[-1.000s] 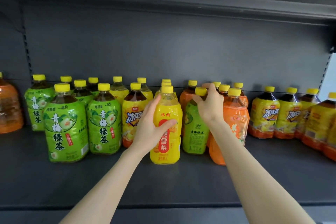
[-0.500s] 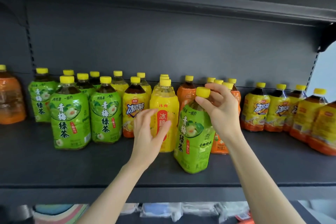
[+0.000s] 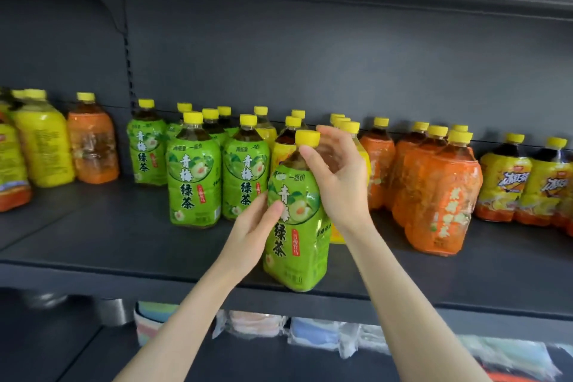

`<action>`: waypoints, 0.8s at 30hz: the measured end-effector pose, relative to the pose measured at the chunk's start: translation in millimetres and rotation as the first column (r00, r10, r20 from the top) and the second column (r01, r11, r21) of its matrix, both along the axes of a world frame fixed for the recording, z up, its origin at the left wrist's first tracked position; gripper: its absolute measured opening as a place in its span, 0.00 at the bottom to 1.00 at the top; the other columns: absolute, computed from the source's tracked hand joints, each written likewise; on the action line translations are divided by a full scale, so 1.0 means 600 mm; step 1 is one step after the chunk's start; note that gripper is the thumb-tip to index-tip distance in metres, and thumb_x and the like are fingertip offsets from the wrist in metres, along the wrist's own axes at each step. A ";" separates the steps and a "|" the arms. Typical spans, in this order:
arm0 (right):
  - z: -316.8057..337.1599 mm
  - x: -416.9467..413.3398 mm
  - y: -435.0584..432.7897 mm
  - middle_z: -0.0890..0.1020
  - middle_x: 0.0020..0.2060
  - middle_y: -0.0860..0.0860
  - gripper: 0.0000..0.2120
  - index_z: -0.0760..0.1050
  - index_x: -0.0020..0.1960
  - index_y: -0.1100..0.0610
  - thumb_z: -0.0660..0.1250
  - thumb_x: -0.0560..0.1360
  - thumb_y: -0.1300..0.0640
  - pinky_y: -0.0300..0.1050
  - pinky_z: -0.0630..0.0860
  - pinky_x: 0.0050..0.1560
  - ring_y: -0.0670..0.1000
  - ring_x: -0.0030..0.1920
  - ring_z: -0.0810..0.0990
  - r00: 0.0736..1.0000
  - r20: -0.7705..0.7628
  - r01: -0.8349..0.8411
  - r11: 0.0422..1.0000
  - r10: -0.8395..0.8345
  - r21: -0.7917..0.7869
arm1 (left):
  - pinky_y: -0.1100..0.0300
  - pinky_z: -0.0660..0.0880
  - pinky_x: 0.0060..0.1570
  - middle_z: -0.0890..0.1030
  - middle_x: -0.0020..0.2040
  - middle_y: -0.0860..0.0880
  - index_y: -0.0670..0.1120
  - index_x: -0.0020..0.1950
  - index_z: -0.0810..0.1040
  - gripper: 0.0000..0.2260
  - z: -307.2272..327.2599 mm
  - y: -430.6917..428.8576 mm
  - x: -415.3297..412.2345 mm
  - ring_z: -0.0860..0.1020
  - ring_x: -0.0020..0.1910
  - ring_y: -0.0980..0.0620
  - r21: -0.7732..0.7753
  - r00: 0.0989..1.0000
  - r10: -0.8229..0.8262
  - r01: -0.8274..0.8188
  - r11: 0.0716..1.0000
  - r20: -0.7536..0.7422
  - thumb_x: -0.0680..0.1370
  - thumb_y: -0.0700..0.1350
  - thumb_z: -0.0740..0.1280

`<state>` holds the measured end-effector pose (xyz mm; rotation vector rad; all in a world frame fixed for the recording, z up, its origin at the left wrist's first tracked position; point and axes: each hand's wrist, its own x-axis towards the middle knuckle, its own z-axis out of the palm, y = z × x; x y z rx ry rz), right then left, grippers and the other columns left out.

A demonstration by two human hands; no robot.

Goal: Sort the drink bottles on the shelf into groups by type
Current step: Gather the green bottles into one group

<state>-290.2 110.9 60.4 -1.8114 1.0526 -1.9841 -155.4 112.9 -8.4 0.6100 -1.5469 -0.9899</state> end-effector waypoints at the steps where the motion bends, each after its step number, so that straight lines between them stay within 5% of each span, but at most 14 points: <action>1: -0.005 0.017 -0.007 0.82 0.51 0.47 0.15 0.74 0.61 0.56 0.69 0.76 0.57 0.43 0.77 0.57 0.46 0.53 0.81 1.000 0.028 0.011 1.000 -0.012 0.012 | 0.72 0.72 0.50 0.81 0.56 0.56 0.45 0.64 0.73 0.14 -0.001 -0.005 0.013 0.78 0.57 0.62 -0.017 1.000 0.027 -0.027 0.999 -0.009 0.79 0.44 0.59; 6: -0.085 0.099 -0.013 0.76 0.60 0.40 0.24 0.64 0.72 0.50 0.58 0.79 0.43 0.28 0.72 0.57 0.32 0.58 0.74 0.987 0.163 -0.048 0.969 0.009 0.240 | 0.59 0.73 0.61 0.80 0.60 0.53 0.47 0.66 0.72 0.20 -0.014 -0.047 0.077 0.76 0.61 0.56 -0.015 0.996 0.085 -0.084 0.996 0.010 0.77 0.52 0.63; 10: -0.139 0.134 -0.025 0.73 0.68 0.46 0.41 0.57 0.76 0.49 0.61 0.69 0.29 0.51 0.70 0.69 0.45 0.66 0.73 0.976 0.214 -0.050 0.914 -0.041 0.404 | 0.59 0.71 0.60 0.71 0.56 0.58 0.53 0.61 0.74 0.20 -0.023 -0.072 0.128 0.73 0.60 0.53 -0.169 0.903 0.413 -0.392 0.904 0.117 0.74 0.62 0.65; 13: -0.135 0.146 -0.037 0.72 0.68 0.47 0.46 0.55 0.77 0.49 0.63 0.65 0.30 0.51 0.70 0.68 0.47 0.66 0.73 0.969 0.237 -0.030 0.919 -0.070 0.394 | 0.56 0.63 0.61 0.68 0.60 0.49 0.45 0.64 0.71 0.30 -0.022 -0.089 0.168 0.68 0.62 0.51 -0.252 0.743 0.667 -0.636 0.730 0.054 0.70 0.64 0.64; 15: -0.136 0.158 -0.042 0.76 0.64 0.46 0.49 0.57 0.76 0.50 0.66 0.61 0.30 0.46 0.74 0.64 0.45 0.63 0.76 0.966 0.245 -0.014 0.925 -0.086 0.379 | 0.52 0.56 0.62 0.65 0.67 0.44 0.44 0.69 0.64 0.37 -0.016 -0.114 0.187 0.64 0.66 0.48 -0.179 0.699 0.706 -0.684 0.707 0.112 0.68 0.65 0.66; 19: -0.137 0.165 -0.052 0.82 0.53 0.41 0.32 0.72 0.64 0.46 0.70 0.63 0.36 0.36 0.76 0.51 0.38 0.51 0.81 0.955 0.270 0.020 0.934 -0.123 0.356 | 0.42 0.52 0.70 0.55 0.75 0.46 0.49 0.76 0.49 0.43 -0.011 -0.151 0.197 0.57 0.74 0.46 0.012 0.799 0.578 -0.588 0.809 0.167 0.70 0.60 0.70; 24: -0.133 0.165 -0.046 0.82 0.45 0.35 0.12 0.74 0.51 0.43 0.66 0.69 0.44 0.25 0.73 0.41 0.33 0.46 0.80 0.948 0.301 0.009 0.954 -0.104 0.301 | 0.44 0.56 0.70 0.54 0.75 0.46 0.48 0.77 0.44 0.42 -0.020 -0.164 0.187 0.56 0.74 0.46 0.023 0.812 0.559 -0.570 0.821 0.168 0.74 0.58 0.67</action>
